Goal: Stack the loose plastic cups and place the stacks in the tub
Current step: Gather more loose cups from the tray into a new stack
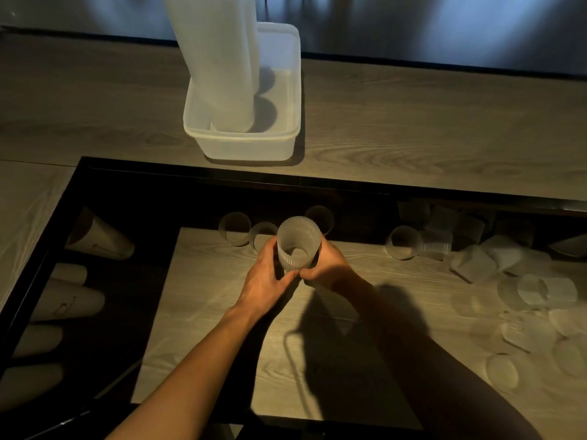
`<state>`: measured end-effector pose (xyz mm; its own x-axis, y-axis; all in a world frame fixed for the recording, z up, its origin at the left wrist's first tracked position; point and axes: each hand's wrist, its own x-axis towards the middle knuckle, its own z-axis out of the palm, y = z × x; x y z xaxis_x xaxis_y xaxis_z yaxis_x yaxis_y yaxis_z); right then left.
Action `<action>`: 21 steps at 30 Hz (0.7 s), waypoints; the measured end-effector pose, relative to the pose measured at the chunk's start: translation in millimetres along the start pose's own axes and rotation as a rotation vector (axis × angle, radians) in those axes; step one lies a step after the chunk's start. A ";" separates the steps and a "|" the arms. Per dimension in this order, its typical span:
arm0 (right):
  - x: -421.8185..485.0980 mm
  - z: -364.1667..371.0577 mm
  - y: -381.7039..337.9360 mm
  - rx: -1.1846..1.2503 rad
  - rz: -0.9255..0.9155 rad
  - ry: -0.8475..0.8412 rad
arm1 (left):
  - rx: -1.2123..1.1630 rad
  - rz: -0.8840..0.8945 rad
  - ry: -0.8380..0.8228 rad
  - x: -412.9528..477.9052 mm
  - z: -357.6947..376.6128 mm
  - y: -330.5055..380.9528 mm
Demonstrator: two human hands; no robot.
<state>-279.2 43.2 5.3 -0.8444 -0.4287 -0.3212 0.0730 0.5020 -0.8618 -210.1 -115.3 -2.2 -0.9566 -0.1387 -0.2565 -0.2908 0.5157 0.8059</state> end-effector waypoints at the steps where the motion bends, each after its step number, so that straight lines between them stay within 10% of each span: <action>1: -2.4 1.9 2.1 -0.011 0.002 0.001 | 0.008 -0.005 -0.017 -1.7 0.4 -0.8; 21: -21.6 17.5 8.8 -0.179 -0.198 0.074 | 0.051 -0.001 0.071 -25.1 -8.8 -7.4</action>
<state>-251.0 43.7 -2.2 -0.8700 -0.4787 -0.1181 -0.1866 0.5412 -0.8199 -184.1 -123.0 2.9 -0.9558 -0.1977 -0.2174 -0.2921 0.5578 0.7769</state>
